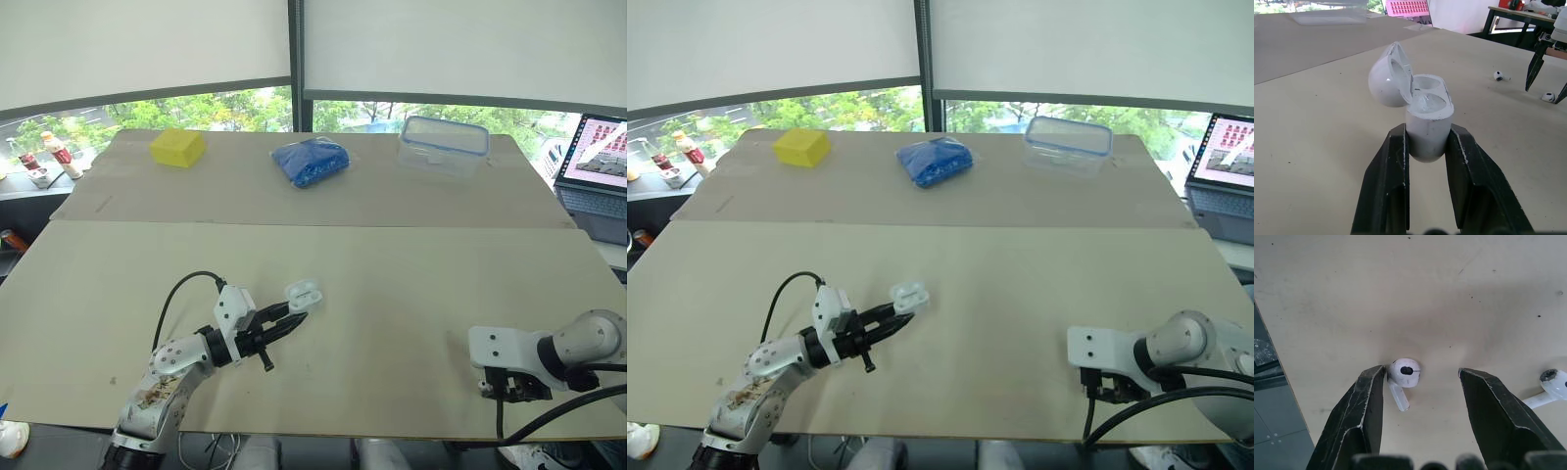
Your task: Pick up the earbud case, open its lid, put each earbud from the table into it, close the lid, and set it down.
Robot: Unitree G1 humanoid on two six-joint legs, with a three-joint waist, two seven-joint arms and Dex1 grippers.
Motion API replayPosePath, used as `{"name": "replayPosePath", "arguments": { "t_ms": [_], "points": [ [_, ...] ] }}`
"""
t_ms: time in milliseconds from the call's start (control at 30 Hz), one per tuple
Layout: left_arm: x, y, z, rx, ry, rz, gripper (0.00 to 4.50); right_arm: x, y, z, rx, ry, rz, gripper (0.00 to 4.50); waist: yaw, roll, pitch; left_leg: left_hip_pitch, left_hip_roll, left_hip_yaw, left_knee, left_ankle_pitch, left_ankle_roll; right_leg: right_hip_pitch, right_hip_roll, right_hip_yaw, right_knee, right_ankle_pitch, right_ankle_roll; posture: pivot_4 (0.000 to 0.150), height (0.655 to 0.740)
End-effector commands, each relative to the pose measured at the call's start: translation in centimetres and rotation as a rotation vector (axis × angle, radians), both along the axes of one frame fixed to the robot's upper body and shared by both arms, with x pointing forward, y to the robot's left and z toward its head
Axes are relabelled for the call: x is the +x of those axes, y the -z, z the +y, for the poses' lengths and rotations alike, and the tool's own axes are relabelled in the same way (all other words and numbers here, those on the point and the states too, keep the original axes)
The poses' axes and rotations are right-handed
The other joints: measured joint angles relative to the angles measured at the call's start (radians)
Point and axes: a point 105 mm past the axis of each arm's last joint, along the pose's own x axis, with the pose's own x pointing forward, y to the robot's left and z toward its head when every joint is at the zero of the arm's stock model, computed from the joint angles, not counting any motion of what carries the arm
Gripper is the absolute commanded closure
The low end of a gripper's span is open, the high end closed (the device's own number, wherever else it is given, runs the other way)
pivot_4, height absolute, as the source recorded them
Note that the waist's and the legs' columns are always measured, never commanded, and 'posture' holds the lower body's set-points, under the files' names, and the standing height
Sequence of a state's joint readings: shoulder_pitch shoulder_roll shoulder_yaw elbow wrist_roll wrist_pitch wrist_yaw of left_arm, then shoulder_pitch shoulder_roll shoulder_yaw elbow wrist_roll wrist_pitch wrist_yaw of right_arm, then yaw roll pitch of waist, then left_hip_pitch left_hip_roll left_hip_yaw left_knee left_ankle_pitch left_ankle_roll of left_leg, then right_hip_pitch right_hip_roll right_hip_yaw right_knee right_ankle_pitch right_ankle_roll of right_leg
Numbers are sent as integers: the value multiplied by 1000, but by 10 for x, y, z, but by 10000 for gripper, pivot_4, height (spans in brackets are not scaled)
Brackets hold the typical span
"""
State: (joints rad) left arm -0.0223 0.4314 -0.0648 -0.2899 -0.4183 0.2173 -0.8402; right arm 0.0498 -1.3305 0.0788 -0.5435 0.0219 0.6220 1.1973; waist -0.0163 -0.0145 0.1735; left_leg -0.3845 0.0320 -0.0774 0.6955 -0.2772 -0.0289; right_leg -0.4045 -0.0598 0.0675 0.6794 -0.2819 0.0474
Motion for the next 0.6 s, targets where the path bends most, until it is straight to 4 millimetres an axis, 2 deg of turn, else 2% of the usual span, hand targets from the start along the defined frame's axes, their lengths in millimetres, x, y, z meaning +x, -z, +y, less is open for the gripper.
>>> {"name": "replayPosePath", "arguments": {
  "t_ms": [33, 167, 200, 433, 533, 600],
  "points": [
    [-2, -12, -6, -4, 24, -54, 39616, -4, 5, 6, 20, -24, 30, 26315, -1, -1, 0, 0, 0, 0, 0, 0, 0, 0, 0, 0, 0, 0, 0, 1500, 6797],
    [-2, -11, -7, -2, 29, -54, 39616, -2, 3, 8, 26, -38, 27, 40637, -5, -4, -1, 1, 1, 0, 0, 0, 0, 0, 0, 0, 0, 0, 0, 1500, 6797],
    [-2, -11, -7, -2, 31, -54, 39616, -2, 1, 8, 27, -39, 24, 41576, -4, -4, -1, 1, 0, 0, 0, 0, 0, 0, 0, 0, 0, 0, 0, 1500, 6797],
    [0, -10, -6, 0, 32, -54, 39616, -1, -14, 4, 46, -20, -15, 41577, 1, -3, 0, 0, 0, 0, 0, 0, 0, 0, 0, 0, 0, 0, 0, 1500, 6797],
    [4, -12, -7, -4, 32, -63, 39615, 4, -29, 7, 115, 14, -63, 41578, 2, -3, 0, 0, 0, 0, 0, 0, 0, 0, 0, 0, 0, 0, 0, 1500, 6797],
    [8, -15, -8, -14, 28, -73, 39616, 10, -45, 18, 248, 73, -115, 41578, 1, -3, 0, 0, 0, 0, 0, 0, 0, 0, 0, 0, 0, 0, 0, 1500, 6797]
  ]
}}
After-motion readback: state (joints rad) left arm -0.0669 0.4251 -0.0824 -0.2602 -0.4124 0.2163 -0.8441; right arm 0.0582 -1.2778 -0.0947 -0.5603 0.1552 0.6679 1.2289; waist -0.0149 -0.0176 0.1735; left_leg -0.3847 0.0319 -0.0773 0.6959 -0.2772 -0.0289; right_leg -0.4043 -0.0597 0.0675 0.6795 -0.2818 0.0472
